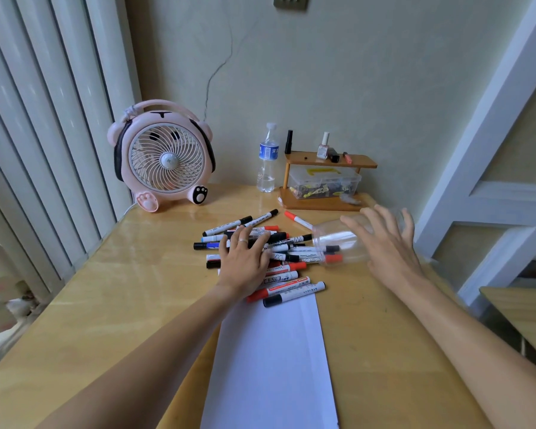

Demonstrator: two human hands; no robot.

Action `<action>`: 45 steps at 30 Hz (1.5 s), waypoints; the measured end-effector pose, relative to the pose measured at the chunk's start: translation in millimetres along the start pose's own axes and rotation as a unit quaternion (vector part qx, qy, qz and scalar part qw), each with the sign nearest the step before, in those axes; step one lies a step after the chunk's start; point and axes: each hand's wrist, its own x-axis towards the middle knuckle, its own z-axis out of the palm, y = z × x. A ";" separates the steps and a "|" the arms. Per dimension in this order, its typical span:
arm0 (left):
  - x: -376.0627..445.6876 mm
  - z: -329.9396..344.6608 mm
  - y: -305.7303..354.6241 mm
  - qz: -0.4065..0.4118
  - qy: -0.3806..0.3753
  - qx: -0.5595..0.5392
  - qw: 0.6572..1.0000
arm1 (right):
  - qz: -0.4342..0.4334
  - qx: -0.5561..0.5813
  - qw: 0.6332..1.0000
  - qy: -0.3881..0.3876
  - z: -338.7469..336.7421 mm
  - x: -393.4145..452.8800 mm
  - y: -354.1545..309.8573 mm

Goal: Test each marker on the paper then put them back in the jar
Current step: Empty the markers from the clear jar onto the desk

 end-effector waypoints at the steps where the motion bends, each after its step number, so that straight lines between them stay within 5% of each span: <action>1: -1.6 -0.9 2.4 0.007 0.006 0.000 1.000 | -0.004 0.005 1.000 0.005 -1.6 0.3 -3.2; 5: -9.1 -6.2 12.0 0.100 0.005 -0.026 0.995 | -0.007 0.018 1.000 0.016 -6.2 1.8 -10.7; 10: -25.4 -5.2 23.9 0.261 -0.100 0.018 0.960 | -0.020 0.019 1.000 0.013 -14.4 0.3 -9.0; 21: -38.1 -15.4 29.8 0.169 -0.154 0.071 0.971 | -0.034 0.011 0.999 0.001 -47.8 -25.6 11.6; 28: -39.2 -17.5 38.6 0.146 -0.166 0.084 0.972 | 0.026 0.002 0.995 0.101 -63.1 -31.6 15.2; 38: -35.3 -8.2 20.5 0.176 -0.126 0.086 0.973 | 0.083 0.132 0.987 0.028 -25.8 -31.1 -15.0; 45: -32.7 -4.2 14.4 0.197 -0.103 0.073 0.972 | 0.174 0.132 0.970 0.105 -11.8 -31.5 -11.3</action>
